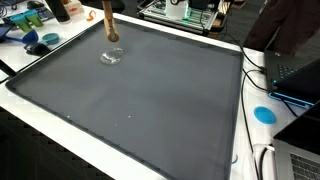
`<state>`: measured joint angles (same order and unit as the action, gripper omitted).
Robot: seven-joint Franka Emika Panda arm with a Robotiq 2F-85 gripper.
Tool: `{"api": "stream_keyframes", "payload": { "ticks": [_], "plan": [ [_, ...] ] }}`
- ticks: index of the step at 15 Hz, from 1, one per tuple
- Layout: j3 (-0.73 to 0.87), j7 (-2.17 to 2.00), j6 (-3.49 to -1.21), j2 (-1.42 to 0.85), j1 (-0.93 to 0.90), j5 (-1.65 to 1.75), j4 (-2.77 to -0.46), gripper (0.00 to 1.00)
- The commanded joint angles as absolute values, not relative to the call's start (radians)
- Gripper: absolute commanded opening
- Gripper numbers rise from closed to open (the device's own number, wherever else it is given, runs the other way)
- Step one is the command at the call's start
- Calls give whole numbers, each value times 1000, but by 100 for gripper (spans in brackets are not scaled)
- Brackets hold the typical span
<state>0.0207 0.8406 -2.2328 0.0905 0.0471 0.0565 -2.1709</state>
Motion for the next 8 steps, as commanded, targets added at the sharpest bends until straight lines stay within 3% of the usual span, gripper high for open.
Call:
{"api": "stream_keyframes", "payload": {
  "ticks": [1, 8],
  "plan": [
    [6, 725, -2289, 151, 22, 152, -2245, 24],
    [-20, 549, -2320, 165, -5, 289, -2280, 24]
  ]
}}
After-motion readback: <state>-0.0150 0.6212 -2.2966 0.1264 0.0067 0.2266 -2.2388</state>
